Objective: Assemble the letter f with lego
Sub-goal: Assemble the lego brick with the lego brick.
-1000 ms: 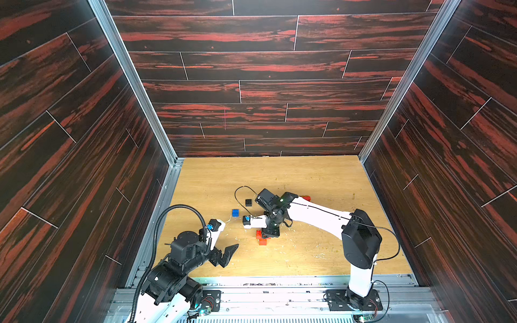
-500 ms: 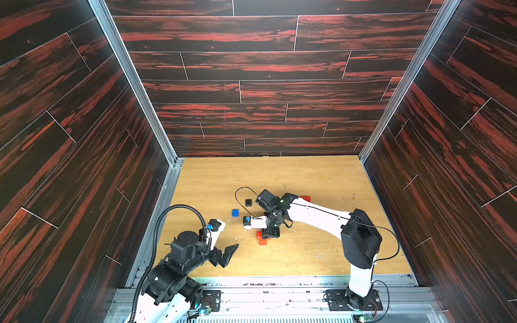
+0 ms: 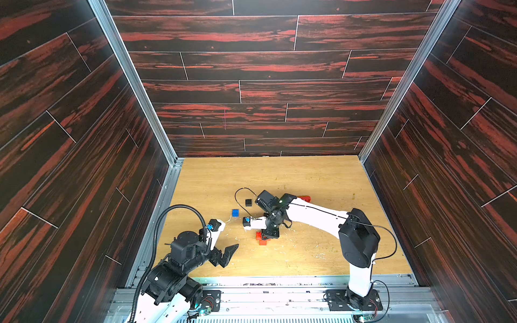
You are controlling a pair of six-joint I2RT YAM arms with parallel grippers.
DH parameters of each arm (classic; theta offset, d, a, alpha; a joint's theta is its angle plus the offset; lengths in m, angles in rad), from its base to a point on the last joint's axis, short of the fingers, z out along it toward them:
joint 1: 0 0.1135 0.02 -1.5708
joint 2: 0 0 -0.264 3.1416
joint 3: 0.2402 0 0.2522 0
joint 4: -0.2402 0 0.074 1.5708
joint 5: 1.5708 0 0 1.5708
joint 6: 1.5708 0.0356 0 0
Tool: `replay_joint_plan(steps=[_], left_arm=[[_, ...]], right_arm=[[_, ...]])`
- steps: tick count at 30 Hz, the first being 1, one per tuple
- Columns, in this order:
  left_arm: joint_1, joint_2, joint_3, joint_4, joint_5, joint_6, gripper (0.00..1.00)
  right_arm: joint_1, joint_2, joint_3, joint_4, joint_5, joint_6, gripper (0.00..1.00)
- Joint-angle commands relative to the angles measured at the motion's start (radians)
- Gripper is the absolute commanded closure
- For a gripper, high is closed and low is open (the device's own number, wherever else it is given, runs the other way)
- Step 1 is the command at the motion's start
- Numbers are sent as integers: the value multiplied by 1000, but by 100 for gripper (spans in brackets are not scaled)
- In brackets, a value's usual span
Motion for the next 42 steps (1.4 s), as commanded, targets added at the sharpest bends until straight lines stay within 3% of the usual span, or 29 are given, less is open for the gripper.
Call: replay_joint_plan(steps=[1,42], left_arm=[[-3,7,-9,9,12,0,0],[-3,5,-8,8,13,1,0]], right_arm=[[7,27,-6,-8,-23,-2,75],[46,89,-94,-41,58,-1,75]])
